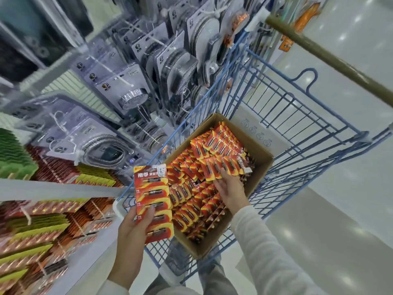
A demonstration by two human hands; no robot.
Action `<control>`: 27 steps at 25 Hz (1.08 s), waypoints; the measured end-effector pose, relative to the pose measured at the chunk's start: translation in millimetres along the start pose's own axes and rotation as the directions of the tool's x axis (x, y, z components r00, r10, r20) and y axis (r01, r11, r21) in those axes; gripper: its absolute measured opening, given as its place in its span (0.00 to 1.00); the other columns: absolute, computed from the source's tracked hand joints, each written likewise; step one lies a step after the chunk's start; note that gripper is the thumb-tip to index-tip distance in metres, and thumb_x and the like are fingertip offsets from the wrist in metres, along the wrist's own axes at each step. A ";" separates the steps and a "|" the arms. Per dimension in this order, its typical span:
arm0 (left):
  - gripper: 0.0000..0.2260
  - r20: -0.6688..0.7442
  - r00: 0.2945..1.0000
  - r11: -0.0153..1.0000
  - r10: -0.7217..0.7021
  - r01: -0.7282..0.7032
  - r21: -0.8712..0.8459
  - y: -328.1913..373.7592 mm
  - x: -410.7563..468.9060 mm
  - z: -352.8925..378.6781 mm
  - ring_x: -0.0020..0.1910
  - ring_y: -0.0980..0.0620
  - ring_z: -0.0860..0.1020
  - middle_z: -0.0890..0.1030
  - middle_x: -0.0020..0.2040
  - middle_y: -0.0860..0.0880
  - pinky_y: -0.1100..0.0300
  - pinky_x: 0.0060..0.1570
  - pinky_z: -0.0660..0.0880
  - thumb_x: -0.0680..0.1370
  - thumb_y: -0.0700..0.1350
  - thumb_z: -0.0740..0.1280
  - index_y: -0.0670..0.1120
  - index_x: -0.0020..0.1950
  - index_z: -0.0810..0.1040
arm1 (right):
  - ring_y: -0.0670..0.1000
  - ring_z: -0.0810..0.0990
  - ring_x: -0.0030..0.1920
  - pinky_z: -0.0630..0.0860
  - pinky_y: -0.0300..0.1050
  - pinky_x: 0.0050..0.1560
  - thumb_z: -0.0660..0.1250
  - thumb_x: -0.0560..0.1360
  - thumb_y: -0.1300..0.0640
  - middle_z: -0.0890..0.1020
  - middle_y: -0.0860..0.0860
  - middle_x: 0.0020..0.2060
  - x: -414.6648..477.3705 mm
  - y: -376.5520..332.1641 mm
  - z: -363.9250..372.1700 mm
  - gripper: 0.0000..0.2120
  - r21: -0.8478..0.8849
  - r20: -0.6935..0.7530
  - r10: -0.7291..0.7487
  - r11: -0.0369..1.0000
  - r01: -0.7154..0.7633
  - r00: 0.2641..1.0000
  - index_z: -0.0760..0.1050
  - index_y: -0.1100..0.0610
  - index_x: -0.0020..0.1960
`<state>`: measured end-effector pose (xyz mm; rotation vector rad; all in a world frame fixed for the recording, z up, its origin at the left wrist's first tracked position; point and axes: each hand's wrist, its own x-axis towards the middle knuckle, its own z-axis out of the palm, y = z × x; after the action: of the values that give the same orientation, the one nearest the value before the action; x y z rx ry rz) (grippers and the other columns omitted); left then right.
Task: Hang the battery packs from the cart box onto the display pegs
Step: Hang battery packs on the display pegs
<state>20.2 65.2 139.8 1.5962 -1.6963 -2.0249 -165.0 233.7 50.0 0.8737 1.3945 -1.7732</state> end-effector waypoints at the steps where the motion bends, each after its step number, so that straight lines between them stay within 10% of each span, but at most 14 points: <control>1: 0.09 -0.016 1.000 0.999 0.024 -0.025 -0.044 2.1 -7.9 -2.8 0.49 0.48 0.87 0.88 0.50 0.52 0.47 0.50 0.83 0.81 0.49 0.69 0.54 0.61 0.82 | 0.62 0.78 0.67 0.76 0.55 0.68 0.66 0.82 0.59 0.78 0.62 0.68 -13.5 5.5 -2.4 0.21 -0.011 0.054 -0.049 0.999 0.050 0.997 0.70 0.60 0.74; 7: 0.09 -0.150 0.975 0.948 0.165 -0.199 -0.247 14.1 -63.2 -40.0 0.46 0.50 0.88 0.88 0.50 0.51 0.58 0.39 0.83 0.82 0.48 0.66 0.52 0.62 0.81 | 0.49 0.86 0.55 0.81 0.49 0.55 0.70 0.79 0.59 0.86 0.47 0.57 -126.0 14.6 18.7 0.16 -0.311 0.438 -0.101 0.915 0.256 0.893 0.75 0.47 0.65; 13: 0.07 -0.338 0.913 0.845 0.227 -0.357 -0.398 23.2 -110.8 -121.1 0.41 0.47 0.87 0.88 0.47 0.46 0.56 0.35 0.83 0.82 0.40 0.66 0.47 0.58 0.81 | 0.62 0.85 0.50 0.80 0.56 0.53 0.65 0.76 0.71 0.86 0.58 0.52 -202.8 34.4 91.1 0.19 -0.276 0.652 -0.030 0.922 0.273 0.758 0.82 0.55 0.61; 27: 0.07 -0.541 0.825 0.632 0.160 -0.507 -0.586 25.0 -175.8 -387.0 0.44 0.47 0.88 0.89 0.46 0.50 0.42 0.52 0.82 0.80 0.51 0.67 0.54 0.57 0.81 | 0.59 0.86 0.37 0.82 0.51 0.32 0.61 0.77 0.72 0.87 0.59 0.43 -380.8 204.8 297.3 0.17 -0.279 0.767 -0.011 0.895 0.348 0.642 0.81 0.56 0.57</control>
<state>362.7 -106.2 325.9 1.1876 -0.7856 -1.6228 183.2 -45.9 325.6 -0.2645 1.2063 -1.5955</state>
